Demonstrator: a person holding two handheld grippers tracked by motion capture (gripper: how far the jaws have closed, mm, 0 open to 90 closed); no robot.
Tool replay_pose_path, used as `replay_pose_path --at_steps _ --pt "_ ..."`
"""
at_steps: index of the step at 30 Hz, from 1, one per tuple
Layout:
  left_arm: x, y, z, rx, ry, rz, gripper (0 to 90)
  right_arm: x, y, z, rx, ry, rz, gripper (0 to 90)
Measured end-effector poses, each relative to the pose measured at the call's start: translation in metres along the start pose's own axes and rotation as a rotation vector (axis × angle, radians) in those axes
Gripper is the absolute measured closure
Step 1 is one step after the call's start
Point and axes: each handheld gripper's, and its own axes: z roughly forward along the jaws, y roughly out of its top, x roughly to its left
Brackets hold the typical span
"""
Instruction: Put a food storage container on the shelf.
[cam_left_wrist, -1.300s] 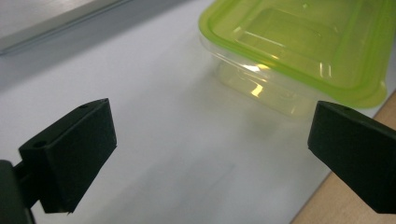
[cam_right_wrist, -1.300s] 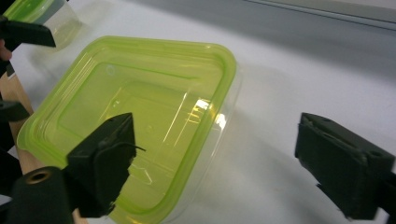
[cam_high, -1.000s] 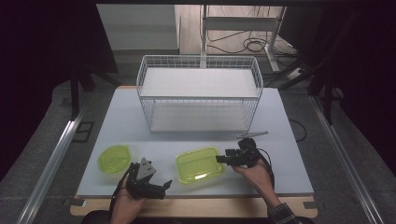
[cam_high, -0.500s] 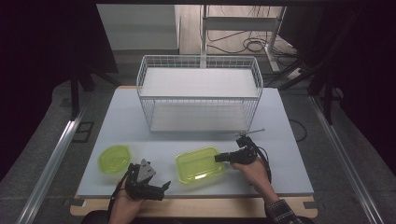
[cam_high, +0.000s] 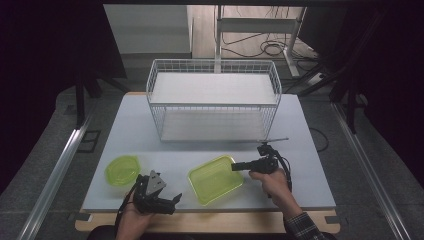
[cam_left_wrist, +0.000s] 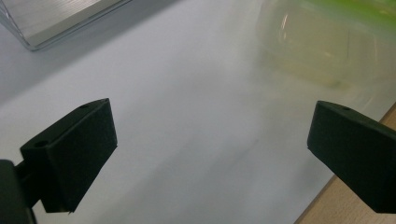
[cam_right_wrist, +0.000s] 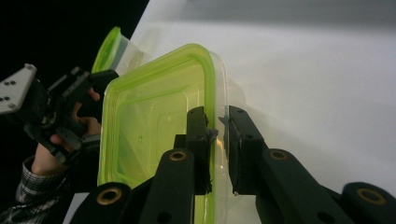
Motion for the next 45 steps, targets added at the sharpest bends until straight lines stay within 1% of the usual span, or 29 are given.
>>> replay_pose_path --at_steps 2,6,15,23,28,40,45 --pt "0.0 0.0 0.0 -0.001 0.0 -0.001 1.0 0.002 0.002 -0.006 -0.019 -0.008 -0.001 79.7" --pt "0.0 0.0 0.0 0.0 -0.001 0.002 1.0 0.006 0.006 -0.015 -0.054 -0.003 -0.003 79.7" --pt "-0.002 0.0 0.002 0.004 0.001 0.017 0.9 0.016 0.02 -0.034 -0.112 -0.001 -0.019 79.7" --pt "-0.002 0.0 0.002 0.005 0.0 0.023 1.0 0.025 0.032 -0.049 -0.134 -0.014 -0.025 79.6" --pt "-0.003 0.0 0.003 0.005 0.0 0.028 1.0 0.03 0.039 -0.058 -0.157 -0.011 -0.023 79.6" --pt "-0.004 0.001 0.003 0.013 0.002 0.037 1.0 0.047 0.06 -0.081 -0.207 0.013 -0.011 79.6" --pt "-0.003 0.001 0.003 0.012 0.004 0.038 1.0 0.055 0.07 -0.086 -0.225 0.024 -0.01 79.7"
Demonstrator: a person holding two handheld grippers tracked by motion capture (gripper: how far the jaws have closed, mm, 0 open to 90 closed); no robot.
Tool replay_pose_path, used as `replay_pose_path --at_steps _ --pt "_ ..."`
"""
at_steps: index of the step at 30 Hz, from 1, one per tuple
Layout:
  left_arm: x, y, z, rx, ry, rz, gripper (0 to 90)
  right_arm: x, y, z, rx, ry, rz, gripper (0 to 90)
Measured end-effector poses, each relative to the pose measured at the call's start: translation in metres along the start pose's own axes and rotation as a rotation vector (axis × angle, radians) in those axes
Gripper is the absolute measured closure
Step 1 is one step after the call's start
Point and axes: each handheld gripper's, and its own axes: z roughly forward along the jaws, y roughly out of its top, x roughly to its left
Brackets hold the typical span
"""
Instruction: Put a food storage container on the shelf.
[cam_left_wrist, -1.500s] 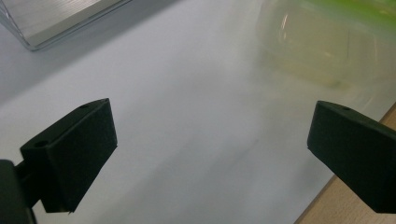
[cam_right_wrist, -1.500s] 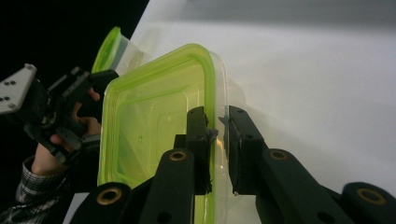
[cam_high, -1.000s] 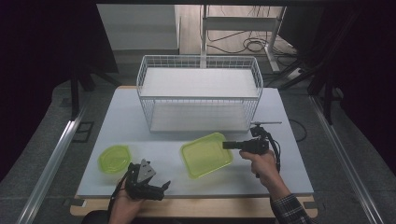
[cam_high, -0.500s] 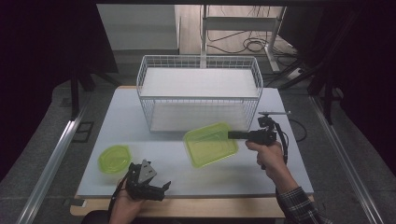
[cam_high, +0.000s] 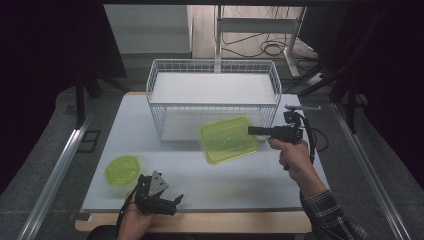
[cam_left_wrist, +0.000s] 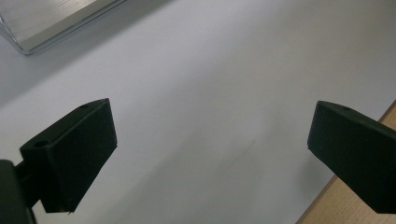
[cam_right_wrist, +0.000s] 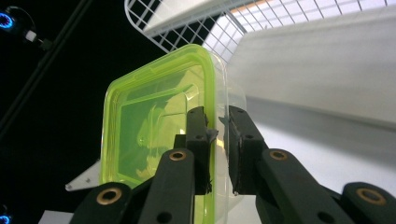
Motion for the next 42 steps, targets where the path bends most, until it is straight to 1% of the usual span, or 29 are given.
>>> replay_pose_path --at_steps 7,8,15,18,19,23,26,31,34,39,42 --pt "0.0 0.0 0.0 -0.013 -0.007 -0.016 1.1 0.011 0.016 -0.002 -0.016 -0.001 -0.005 79.6" --pt "0.001 0.0 0.0 -0.011 -0.007 -0.014 1.1 0.013 0.02 -0.002 -0.019 -0.005 -0.008 79.6" --pt "0.001 0.0 0.001 -0.011 -0.007 -0.014 1.1 0.02 0.032 -0.003 -0.046 -0.007 -0.011 79.6" --pt "0.001 0.0 0.001 -0.011 -0.007 -0.013 1.0 0.025 0.042 -0.002 -0.063 -0.014 -0.014 79.7" --pt "0.001 0.0 0.001 -0.01 -0.007 -0.013 1.0 0.025 0.042 -0.002 -0.063 -0.014 -0.014 79.7" --pt "0.001 0.0 0.001 -0.01 -0.008 -0.013 1.0 0.029 0.053 0.0 -0.083 -0.034 -0.022 79.6" --pt "0.002 0.0 0.001 -0.012 -0.009 -0.016 1.0 0.032 0.062 0.003 -0.101 -0.044 -0.016 79.7" --pt "0.003 0.0 0.0 -0.02 -0.014 -0.026 1.1 0.036 0.074 0.009 -0.126 -0.067 -0.02 79.7" --pt "0.003 0.0 0.0 -0.022 -0.016 -0.033 1.2 0.038 0.081 0.015 -0.141 -0.094 -0.024 79.6" --pt "0.003 0.0 0.0 -0.022 -0.019 -0.033 1.2 0.038 0.091 0.023 -0.166 -0.121 -0.015 79.6" --pt "0.003 0.0 0.0 -0.021 -0.02 -0.031 1.2 0.039 0.097 0.029 -0.177 -0.15 -0.012 79.6"
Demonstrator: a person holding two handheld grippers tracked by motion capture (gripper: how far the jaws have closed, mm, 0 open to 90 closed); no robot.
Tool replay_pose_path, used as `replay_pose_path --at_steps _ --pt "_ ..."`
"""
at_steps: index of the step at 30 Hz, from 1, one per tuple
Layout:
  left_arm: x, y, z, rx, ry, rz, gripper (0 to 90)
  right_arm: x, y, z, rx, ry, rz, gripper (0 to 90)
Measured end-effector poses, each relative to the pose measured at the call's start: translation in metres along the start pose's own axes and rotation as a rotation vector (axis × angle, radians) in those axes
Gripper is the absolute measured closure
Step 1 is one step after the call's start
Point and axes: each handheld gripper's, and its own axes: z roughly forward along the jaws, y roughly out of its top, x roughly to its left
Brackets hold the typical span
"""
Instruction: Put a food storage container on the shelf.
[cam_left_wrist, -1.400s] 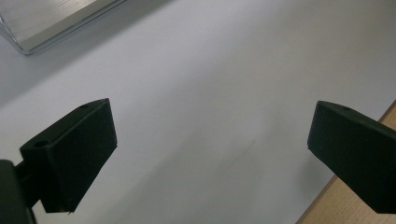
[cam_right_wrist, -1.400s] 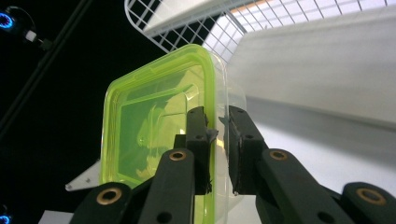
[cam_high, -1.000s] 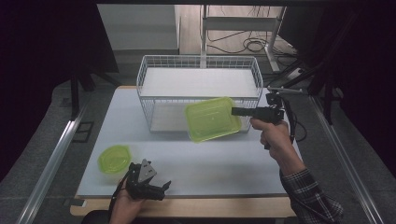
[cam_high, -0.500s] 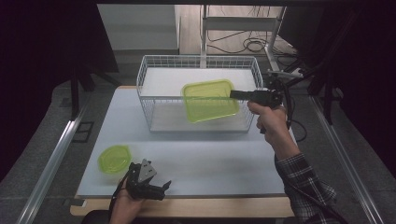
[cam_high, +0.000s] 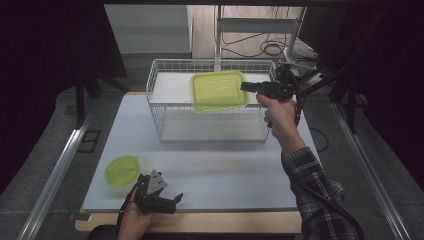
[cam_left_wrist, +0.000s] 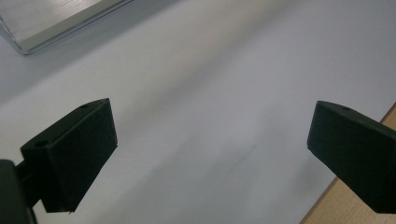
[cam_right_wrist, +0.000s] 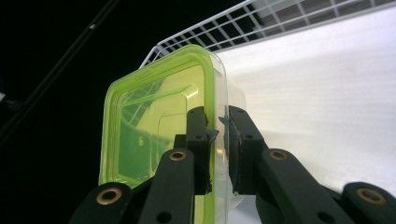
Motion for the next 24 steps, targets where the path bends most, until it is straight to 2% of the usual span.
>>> replay_pose_path --at_steps 8,18,24 --pt "0.0 0.0 0.0 0.0 -0.003 0.003 1.2 -0.002 0.012 0.014 -0.036 -0.056 0.021 79.6" --pt "0.0 0.0 0.0 -0.001 -0.006 0.003 1.2 -0.013 0.018 0.026 -0.049 -0.107 0.059 79.5" --pt "0.0 0.0 0.0 -0.001 -0.008 0.005 1.3 -0.015 0.019 0.028 -0.054 -0.126 0.05 78.4"
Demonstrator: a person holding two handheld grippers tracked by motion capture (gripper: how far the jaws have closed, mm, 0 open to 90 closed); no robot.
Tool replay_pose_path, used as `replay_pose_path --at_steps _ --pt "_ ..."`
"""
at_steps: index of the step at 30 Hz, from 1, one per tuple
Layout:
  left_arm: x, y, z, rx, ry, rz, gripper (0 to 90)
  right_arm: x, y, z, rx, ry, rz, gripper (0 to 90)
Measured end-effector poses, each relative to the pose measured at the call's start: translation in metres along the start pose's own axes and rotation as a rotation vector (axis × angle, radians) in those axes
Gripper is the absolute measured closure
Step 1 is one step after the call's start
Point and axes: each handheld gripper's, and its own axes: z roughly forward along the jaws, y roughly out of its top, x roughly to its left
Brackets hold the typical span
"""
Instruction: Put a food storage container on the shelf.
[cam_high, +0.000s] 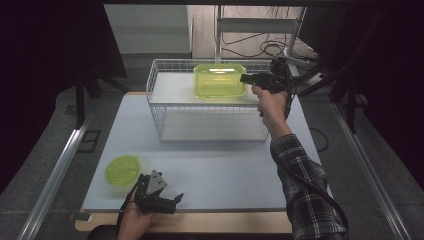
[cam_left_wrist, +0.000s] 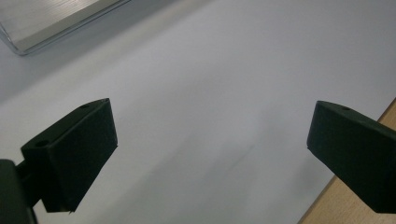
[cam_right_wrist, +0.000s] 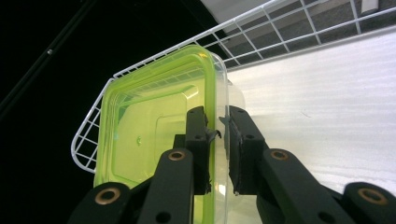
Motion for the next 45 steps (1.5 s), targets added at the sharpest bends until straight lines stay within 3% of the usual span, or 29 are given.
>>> replay_pose_path --at_steps 12,17,21,32,45 --pt "0.0 0.0 0.0 0.003 -0.002 0.002 1.3 0.002 0.002 0.012 0.004 -0.11 -0.097 70.3" --pt "0.0 0.0 0.0 0.004 -0.004 0.005 1.4 0.0 0.003 0.016 0.003 -0.109 -0.103 67.6" --pt "0.0 0.0 0.0 0.002 -0.003 0.002 1.3 0.003 0.005 0.017 0.008 -0.133 -0.141 60.8" --pt "0.0 0.0 0.0 -0.012 -0.015 -0.01 1.2 0.011 -0.002 -0.003 0.023 -0.099 -0.255 41.8" --pt "0.001 0.0 -0.001 -0.023 -0.023 -0.017 1.2 0.014 -0.029 -0.029 0.054 -0.081 -0.413 25.9"
